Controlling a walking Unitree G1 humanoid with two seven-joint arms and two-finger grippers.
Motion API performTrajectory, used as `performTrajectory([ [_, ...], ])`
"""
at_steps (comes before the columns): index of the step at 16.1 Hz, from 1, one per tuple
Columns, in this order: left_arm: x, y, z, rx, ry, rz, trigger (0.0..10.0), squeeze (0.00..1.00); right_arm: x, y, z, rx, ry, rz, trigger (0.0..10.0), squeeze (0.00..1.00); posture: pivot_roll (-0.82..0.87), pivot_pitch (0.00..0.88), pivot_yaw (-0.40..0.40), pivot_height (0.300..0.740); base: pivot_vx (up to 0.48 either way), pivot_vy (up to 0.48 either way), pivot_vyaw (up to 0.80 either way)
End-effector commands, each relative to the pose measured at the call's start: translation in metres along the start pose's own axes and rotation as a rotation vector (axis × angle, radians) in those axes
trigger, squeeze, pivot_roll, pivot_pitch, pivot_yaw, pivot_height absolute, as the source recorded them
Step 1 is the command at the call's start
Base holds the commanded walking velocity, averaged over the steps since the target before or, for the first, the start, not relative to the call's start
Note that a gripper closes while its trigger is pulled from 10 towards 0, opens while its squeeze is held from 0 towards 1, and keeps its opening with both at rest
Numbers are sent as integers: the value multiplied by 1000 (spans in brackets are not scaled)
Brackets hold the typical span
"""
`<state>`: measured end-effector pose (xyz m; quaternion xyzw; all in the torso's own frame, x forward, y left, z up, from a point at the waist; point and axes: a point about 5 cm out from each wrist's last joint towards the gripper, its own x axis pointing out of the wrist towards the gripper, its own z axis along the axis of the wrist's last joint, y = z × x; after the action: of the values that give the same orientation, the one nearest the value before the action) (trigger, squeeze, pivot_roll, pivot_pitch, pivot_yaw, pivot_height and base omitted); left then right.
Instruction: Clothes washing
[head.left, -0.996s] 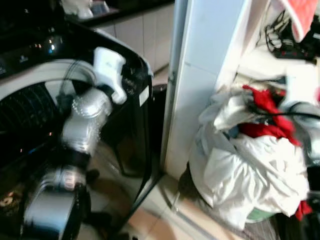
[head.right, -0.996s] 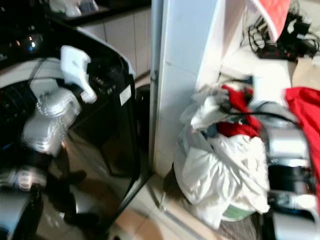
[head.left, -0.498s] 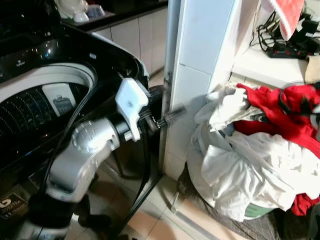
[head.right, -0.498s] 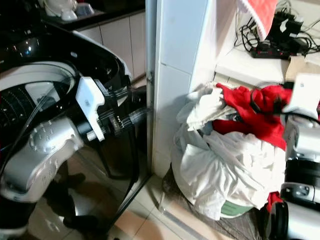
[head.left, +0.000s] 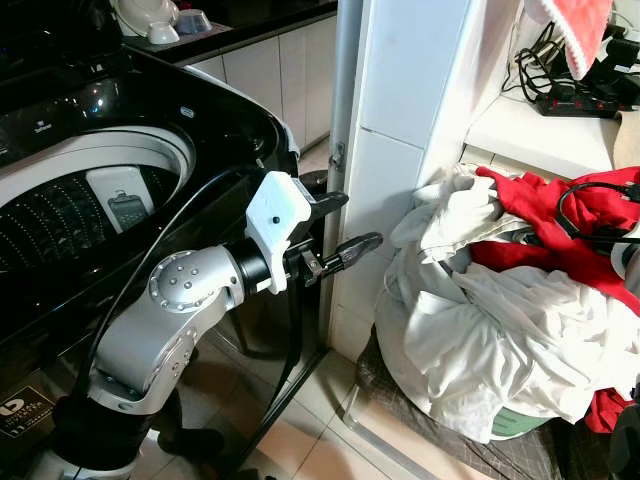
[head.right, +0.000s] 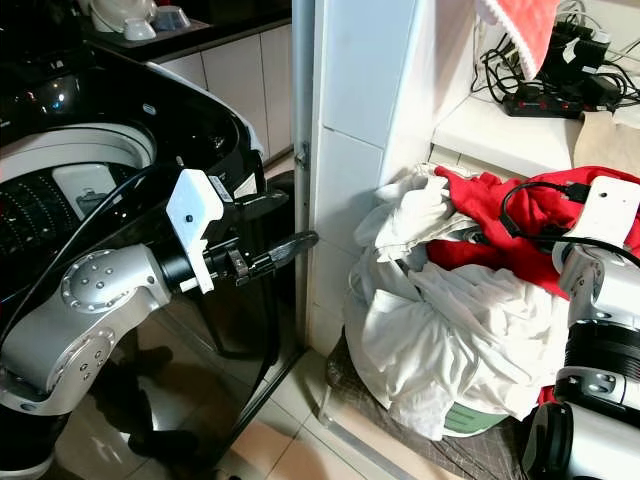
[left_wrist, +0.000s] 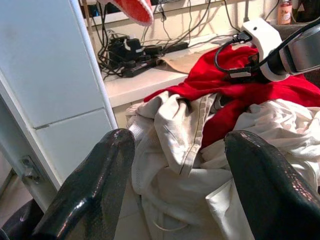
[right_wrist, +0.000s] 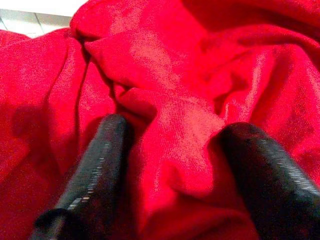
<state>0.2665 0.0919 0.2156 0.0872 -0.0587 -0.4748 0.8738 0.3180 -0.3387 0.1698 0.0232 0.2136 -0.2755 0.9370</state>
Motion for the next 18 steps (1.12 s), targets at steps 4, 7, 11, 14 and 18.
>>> performTrajectory([
  [4, 2, 1, 6, 9, -10, 21, 10000, 0, -1, 1, -3, 35, 26, 8, 0, 0, -40, 10, -3, 740, 0, 0, 0],
  [7, 0, 2, 3, -2, -1, 36, 10000, 0, -3, 0, -3, 48, 19, 7, 0, 0, -41, 9, 8, 740, 0, 0, 0],
  [11, 1, 10, 4, -15, -17, 97, 10000, 0, -10, 6, 7, 80, -45, 33, 0, 0, -34, 9, 17, 740, 0, 0, 0],
  [14, -3, 25, 4, -43, -33, 231, 10000, 0, -24, 21, 38, 117, -142, 92, 0, 0, -26, 5, 6, 740, 0, 0, 0],
  [18, -7, 39, 11, -56, -72, 342, 10000, 0, -53, 52, 86, 159, -344, 275, 0, 0, -19, 0, 2, 740, 0, 0, 0],
])
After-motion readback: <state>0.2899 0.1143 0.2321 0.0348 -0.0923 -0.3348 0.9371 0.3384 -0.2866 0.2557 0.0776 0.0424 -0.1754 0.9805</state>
